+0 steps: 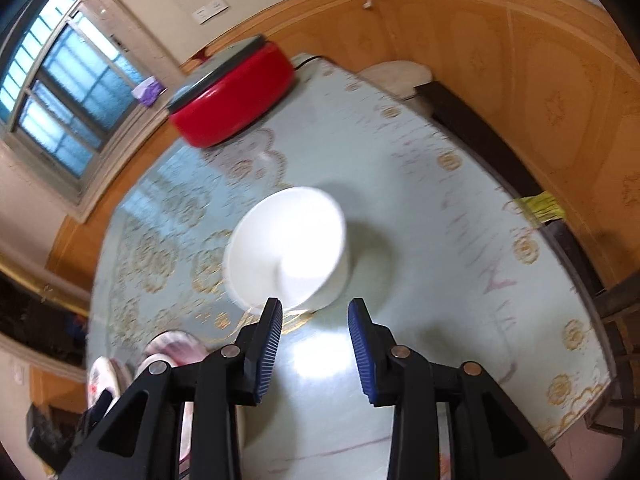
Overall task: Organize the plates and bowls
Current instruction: 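Move the right tool to the white printed bowl and grasp its rim, then lift the white printed bowl with the right tool and lower it into the red bowl, then open the right tool and release the white bowl inside the red bowl, then grasp the blue-striped plate rim with the left tool and tilt it up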
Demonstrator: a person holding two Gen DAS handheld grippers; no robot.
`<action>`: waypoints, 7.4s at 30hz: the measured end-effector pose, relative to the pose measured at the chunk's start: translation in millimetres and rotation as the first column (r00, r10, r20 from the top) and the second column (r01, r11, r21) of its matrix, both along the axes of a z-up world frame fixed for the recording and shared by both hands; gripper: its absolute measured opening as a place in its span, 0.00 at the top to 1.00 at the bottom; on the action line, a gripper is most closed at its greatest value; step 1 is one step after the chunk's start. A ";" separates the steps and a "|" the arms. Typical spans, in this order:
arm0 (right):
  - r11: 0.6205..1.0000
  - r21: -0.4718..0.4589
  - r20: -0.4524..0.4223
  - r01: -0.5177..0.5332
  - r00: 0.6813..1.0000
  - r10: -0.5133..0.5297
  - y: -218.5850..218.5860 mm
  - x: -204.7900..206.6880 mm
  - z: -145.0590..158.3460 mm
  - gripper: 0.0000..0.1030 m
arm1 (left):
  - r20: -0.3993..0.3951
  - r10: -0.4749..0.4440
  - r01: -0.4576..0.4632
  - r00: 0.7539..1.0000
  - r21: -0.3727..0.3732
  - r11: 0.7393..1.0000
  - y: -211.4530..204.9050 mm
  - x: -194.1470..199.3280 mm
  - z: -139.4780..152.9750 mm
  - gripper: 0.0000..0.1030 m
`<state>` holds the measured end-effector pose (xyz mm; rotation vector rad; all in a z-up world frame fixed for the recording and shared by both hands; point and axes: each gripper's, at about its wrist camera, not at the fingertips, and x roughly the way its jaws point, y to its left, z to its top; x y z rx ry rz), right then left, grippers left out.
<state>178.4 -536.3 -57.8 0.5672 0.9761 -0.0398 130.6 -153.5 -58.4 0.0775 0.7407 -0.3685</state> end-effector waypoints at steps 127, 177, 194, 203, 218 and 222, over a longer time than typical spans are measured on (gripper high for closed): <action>0.927 -0.141 0.005 -0.347 0.936 0.351 161.0 4.1 7.6 0.80 | -0.013 -0.042 0.041 0.999 -0.118 0.992 53.9 -92.2 -10.9 0.06; 0.963 -0.144 0.122 -0.226 0.962 0.244 124.1 -57.8 4.4 0.75 | -0.002 0.084 -0.083 0.997 -0.119 0.989 54.6 -47.4 17.7 0.05; 0.979 -0.020 0.083 -0.205 0.975 0.205 95.7 -54.4 -37.4 0.74 | -0.165 0.151 -0.179 0.975 -0.173 0.969 46.0 9.0 1.6 0.04; 0.971 0.013 0.078 -0.239 0.968 0.237 98.7 -50.8 -44.4 0.74 | -0.187 0.154 -0.187 0.970 -0.177 0.966 40.2 16.0 -6.1 0.04; 0.960 0.058 0.065 -0.274 0.961 0.270 95.8 -42.6 -47.8 0.74 | -0.226 0.149 -0.185 0.963 -0.146 0.972 40.8 25.6 -14.0 0.35; 0.956 0.072 0.050 -0.285 0.958 0.282 98.2 -38.5 -55.0 0.74 | -0.262 0.124 -0.164 0.957 -0.136 0.977 35.1 29.7 -23.9 0.48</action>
